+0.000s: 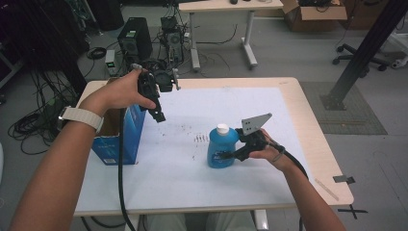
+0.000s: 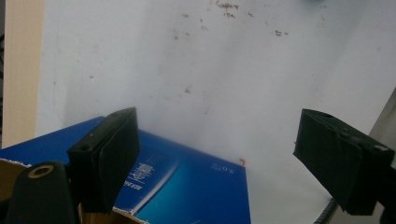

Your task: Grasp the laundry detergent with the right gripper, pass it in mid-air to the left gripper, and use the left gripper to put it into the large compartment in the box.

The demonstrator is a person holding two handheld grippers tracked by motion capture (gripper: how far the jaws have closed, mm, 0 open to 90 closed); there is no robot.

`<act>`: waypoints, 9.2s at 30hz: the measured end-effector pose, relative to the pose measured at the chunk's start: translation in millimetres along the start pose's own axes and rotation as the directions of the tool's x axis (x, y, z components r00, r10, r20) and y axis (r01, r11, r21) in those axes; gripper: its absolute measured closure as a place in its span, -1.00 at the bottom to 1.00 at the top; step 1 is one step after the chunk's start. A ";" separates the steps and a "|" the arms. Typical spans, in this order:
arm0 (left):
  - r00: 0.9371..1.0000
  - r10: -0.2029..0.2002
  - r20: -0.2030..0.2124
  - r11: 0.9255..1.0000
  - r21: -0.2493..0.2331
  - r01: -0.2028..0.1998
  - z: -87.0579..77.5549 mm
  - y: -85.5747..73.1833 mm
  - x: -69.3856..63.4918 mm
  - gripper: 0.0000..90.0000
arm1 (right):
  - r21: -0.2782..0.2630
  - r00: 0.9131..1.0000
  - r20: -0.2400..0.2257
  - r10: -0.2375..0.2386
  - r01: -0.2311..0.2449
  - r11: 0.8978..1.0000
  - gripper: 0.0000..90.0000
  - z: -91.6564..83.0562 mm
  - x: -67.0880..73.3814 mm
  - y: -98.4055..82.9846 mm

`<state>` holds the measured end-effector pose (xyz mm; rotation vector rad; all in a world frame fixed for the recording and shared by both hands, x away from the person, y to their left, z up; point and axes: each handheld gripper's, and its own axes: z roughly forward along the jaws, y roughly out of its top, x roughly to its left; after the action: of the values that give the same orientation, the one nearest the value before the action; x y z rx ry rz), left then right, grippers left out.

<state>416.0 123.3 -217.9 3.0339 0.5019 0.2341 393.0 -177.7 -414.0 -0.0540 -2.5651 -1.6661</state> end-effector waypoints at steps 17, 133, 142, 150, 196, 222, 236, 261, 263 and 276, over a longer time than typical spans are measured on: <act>1.000 0.006 0.000 1.000 0.003 -0.006 -1.3 2.5 -2.4 -0.67 | 0.039 0.999 0.018 -0.036 0.035 0.999 -0.01 -0.9 3.4 5.3; 0.965 0.259 0.030 0.964 -0.062 -0.257 -49.6 47.6 -73.8 -0.72 | 0.104 0.999 -0.001 -0.048 0.047 0.993 0.00 5.6 21.8 110.0; 0.964 0.265 0.034 0.963 -0.054 -0.263 -47.4 53.3 -75.2 -0.72 | 0.111 0.998 0.007 -0.055 0.054 0.992 0.00 12.0 19.4 112.3; 0.964 0.263 0.032 0.964 -0.056 -0.261 -44.0 57.3 -74.3 -0.72 | 0.119 0.998 -0.001 -0.056 0.056 0.991 0.00 17.2 20.4 114.2; 0.958 0.282 0.058 0.959 -0.053 -0.279 -28.0 71.4 -73.6 -0.55 | 0.131 0.999 -0.003 -0.046 0.046 0.990 -0.01 25.9 18.1 122.5; 0.950 0.304 0.074 0.953 -0.045 -0.301 -26.7 71.4 -75.9 -0.25 | 0.131 0.999 -0.002 -0.040 0.040 0.991 -0.01 27.4 18.2 121.8; 0.952 0.297 0.069 0.954 -0.052 -0.294 -26.1 68.2 -75.5 -0.16 | 0.136 0.999 -0.005 -0.042 0.042 0.990 -0.01 29.7 19.2 121.5; 0.956 0.292 0.035 0.956 -0.032 -0.291 -37.2 76.2 -86.1 -0.15 | 0.126 0.997 -0.001 -0.073 0.073 0.989 -0.04 21.8 25.1 126.0; 0.957 0.289 0.036 0.957 -0.022 -0.288 -37.8 77.0 -85.8 -0.15 | 0.137 0.997 0.016 -0.076 0.073 0.988 -0.29 21.0 25.2 126.2; 0.974 0.224 0.029 0.974 0.028 -0.224 -48.1 67.8 -79.2 -0.15 | 0.187 0.988 0.148 0.037 -0.065 0.980 -0.94 -10.5 19.7 97.2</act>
<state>355.6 35.1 -176.1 3.1174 0.1613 0.1978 381.1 -148.0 -319.6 -0.2337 -2.7910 -1.4395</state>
